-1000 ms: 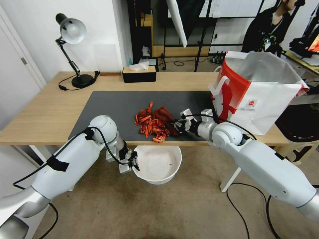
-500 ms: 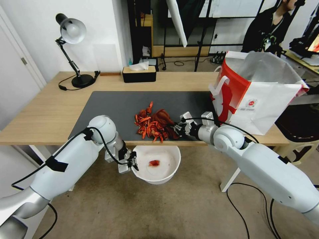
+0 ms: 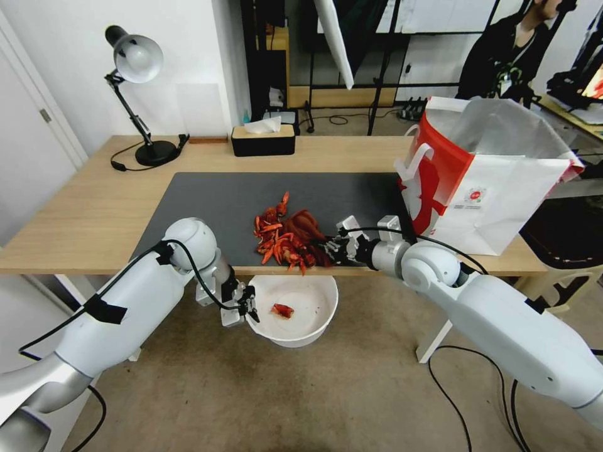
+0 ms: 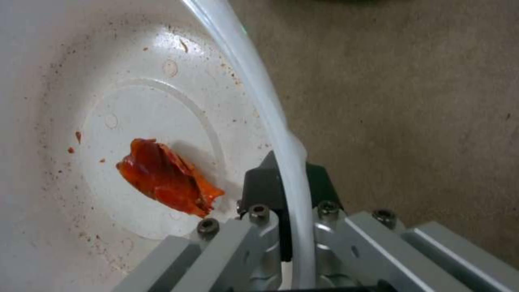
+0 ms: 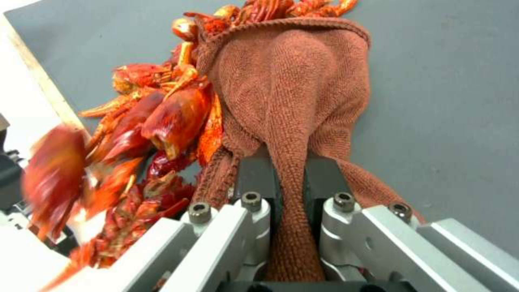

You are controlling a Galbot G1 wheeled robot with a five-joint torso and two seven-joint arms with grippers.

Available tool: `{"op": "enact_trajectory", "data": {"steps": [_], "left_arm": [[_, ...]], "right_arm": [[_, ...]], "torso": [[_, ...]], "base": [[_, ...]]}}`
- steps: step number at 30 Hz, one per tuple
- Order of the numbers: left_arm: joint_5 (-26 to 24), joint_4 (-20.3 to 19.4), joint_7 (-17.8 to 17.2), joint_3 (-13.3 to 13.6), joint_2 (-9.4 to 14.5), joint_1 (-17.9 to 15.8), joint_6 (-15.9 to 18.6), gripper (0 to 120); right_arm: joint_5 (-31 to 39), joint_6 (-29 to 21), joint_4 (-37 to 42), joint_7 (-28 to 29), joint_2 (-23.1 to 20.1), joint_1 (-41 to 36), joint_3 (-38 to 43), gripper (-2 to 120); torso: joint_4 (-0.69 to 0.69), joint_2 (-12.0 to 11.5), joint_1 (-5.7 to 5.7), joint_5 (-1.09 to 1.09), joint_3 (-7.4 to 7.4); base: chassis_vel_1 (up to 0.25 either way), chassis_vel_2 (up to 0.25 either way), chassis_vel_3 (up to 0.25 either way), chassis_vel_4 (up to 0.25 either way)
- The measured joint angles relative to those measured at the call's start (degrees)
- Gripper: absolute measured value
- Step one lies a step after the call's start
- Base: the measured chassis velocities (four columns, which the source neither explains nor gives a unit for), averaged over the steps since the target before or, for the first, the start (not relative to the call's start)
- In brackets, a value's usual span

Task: Sweep shrimp from table into container with towel, then put container into takeout bag.

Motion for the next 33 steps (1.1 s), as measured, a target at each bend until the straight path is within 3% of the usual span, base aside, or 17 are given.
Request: {"op": "enact_trajectory", "data": {"steps": [33], "left_arm": [[1.2, 1.3, 0.0, 0.4, -1.9, -0.6, 0.0, 0]], "right_arm": [[0.2, 0.5, 7.0, -1.7, -4.1, -5.0, 2.6, 4]], "torso": [[0.0, 0.0, -0.01, 0.0, -0.01]], "base": [[0.0, 0.0, 0.0, 0.0]]}}
